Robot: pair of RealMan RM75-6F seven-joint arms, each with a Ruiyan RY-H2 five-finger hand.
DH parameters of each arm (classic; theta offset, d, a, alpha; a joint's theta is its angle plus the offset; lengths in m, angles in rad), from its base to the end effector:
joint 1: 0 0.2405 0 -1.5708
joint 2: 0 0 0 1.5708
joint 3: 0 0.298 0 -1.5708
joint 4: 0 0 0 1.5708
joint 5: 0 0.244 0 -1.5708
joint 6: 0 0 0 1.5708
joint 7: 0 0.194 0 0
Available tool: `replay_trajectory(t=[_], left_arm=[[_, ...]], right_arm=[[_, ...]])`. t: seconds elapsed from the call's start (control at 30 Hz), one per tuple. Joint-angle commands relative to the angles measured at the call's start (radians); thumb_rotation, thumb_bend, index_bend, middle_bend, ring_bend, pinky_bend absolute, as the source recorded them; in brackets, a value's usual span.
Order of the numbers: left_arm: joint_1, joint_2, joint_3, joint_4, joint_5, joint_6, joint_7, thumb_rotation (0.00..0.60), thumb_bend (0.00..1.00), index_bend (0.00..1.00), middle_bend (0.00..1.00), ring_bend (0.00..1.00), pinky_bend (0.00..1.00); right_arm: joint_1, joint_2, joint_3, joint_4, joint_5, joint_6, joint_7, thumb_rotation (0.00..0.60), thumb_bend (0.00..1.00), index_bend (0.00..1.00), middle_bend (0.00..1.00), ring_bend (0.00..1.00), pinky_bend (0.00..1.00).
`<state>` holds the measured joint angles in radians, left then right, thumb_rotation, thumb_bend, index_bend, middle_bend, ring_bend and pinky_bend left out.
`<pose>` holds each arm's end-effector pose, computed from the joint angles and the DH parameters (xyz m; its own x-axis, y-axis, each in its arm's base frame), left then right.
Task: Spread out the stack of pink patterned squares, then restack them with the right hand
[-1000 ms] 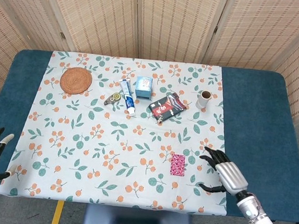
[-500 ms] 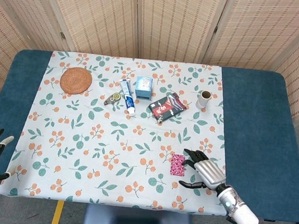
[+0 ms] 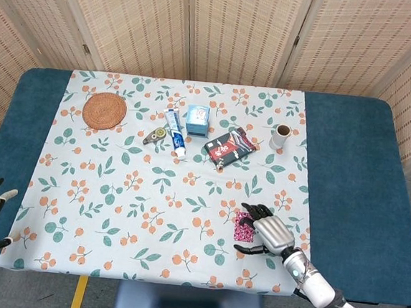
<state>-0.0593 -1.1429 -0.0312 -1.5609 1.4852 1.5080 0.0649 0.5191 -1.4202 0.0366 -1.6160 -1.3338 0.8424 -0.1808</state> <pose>-0.3796 0.2237 0.1447 0.4779 0.0086 0.8784 0.8778 0.0316 -0.4779 -0.2420 -0.3160 -0.0769 0.4116 -0.5151 0.7519 -0.8966 -0.3766 0.2328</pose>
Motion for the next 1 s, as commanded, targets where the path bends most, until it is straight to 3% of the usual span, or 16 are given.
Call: replay_trajectory(t=[0.03, 0.53, 1.0], left_arm=[[0.001, 0.000, 0.001, 0.002, 0.000, -0.001, -0.001, 0.600, 0.28, 0.23, 0.06, 0.14, 0.00], [0.005, 0.001, 0.001, 0.004, -0.001, 0.000, -0.008, 0.600, 0.28, 0.24, 0.06, 0.14, 0.00], [0.011, 0.008, 0.004, -0.009, 0.006, 0.007, -0.002, 0.600, 0.28, 0.25, 0.07, 0.15, 0.00]], right_arm=[[0.003, -0.004, -0.003, 0.003, 0.004, 0.000, -0.004, 0.108, 0.26, 0.27, 0.03, 0.00, 0.00], [0.014, -0.029, -0.028, 0.027, 0.016, 0.010, -0.027, 0.112, 0.26, 0.27, 0.04, 0.00, 0.00], [-0.047, 0.058, -0.080, 0.001, 0.041, 0.067, -0.018, 0.108, 0.26, 0.27, 0.05, 0.00, 0.00]])
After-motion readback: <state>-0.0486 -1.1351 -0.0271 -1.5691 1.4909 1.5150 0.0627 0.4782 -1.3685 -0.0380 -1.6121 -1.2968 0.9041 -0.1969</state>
